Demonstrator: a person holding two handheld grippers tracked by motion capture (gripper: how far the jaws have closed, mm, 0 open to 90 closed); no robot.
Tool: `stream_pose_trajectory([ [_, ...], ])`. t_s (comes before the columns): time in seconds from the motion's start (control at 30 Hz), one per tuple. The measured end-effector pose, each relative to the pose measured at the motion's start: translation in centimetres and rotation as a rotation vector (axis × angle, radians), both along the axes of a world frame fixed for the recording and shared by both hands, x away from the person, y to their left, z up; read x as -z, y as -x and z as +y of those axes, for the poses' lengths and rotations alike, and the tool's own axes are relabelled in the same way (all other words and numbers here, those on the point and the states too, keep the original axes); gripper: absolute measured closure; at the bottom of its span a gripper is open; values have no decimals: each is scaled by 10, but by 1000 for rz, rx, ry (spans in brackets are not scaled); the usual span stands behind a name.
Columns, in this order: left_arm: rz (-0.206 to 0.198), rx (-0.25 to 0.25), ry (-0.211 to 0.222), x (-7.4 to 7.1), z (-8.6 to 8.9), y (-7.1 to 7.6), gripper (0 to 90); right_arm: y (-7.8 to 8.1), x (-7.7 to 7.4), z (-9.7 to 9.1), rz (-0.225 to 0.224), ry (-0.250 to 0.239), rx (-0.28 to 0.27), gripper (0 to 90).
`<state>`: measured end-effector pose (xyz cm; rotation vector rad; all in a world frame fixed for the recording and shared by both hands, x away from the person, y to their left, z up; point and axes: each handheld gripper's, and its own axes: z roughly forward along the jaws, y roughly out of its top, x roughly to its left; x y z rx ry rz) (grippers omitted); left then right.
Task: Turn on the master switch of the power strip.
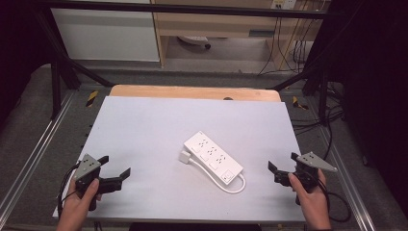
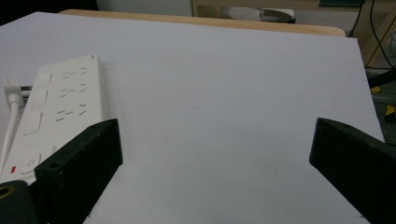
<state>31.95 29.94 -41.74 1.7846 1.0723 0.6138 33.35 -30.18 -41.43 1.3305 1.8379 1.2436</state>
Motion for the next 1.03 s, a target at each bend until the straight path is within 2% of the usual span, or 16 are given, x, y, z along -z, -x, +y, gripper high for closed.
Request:
stream_pose_trajectory([
  [0.2, -1, 1, 1, 0, 0, 0, 57, -2, 8, 0, 23, 3, -6, 32],
  [0.4, 1, 1, 2, 0, 0, 0, 57, -6, 15, 1, 24, 11, -11, 47],
  [0.63, 1, 0, 2, 0, 0, 0, 57, -15, 26, 10, 47, 52, -29, 47],
  [0.87, -2, 2, 2, 0, -1, 0, 57, -28, 33, 19, 85, 89, -23, 46],
  [1.03, -4, 4, -4, 0, -2, 0, 57, -38, 39, 24, 138, 124, -13, 47],
])
